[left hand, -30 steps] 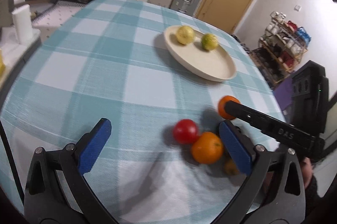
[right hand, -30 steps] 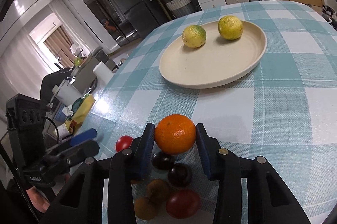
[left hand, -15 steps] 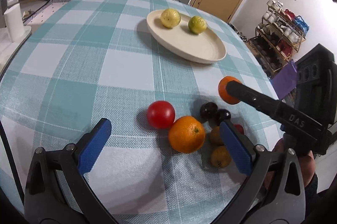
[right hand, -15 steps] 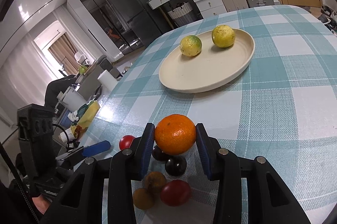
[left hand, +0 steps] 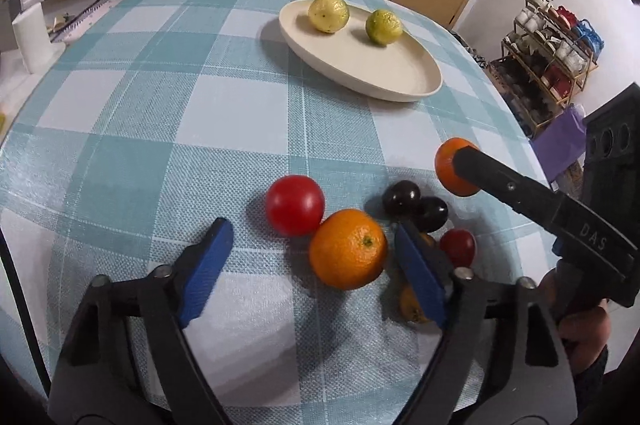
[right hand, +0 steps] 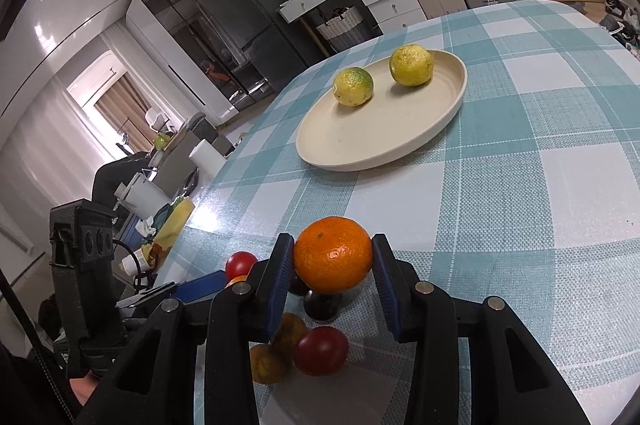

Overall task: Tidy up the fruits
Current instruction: 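Carry both oranges to the plate and release them beside the citrus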

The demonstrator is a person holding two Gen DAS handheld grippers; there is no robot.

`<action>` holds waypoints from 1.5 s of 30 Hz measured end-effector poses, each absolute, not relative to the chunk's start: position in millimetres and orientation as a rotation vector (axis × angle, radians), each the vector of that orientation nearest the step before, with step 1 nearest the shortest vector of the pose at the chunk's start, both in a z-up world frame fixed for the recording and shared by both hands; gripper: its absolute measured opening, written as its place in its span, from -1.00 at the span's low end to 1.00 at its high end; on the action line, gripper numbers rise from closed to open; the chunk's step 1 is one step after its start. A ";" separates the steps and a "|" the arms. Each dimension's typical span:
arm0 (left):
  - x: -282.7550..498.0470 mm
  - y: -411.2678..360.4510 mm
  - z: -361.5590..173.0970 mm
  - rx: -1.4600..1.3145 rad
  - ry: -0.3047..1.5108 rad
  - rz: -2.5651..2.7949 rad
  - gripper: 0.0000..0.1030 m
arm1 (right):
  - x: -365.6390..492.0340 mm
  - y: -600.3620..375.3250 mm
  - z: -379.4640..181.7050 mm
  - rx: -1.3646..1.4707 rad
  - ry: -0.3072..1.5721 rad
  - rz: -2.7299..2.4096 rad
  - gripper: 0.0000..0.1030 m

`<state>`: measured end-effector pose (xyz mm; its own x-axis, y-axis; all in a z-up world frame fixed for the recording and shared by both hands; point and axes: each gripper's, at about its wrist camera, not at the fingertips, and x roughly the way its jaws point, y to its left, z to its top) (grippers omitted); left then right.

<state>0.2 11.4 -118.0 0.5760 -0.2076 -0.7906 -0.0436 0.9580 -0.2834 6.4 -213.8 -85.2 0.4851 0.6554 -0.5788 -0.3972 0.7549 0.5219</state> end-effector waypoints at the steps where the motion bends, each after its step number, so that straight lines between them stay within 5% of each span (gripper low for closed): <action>1: -0.1 11.5 -117.4 -0.291 0.956 -0.101 0.43 | 5.8 -214.1 -85.0 0.340 0.844 0.658 -0.22; 9: -8.1 -0.4 -112.4 -0.279 0.958 -0.163 -0.28 | 6.2 -214.2 -86.1 0.343 0.845 0.661 -0.22; 30: -21.0 4.9 -74.4 -0.301 0.887 -0.235 -0.32 | 13.8 -215.9 -65.7 0.316 0.797 0.695 -0.22; 45: 70.6 40.2 -37.9 -0.346 0.841 -0.230 -0.32 | 70.8 -198.1 -42.5 0.278 0.777 0.715 -0.22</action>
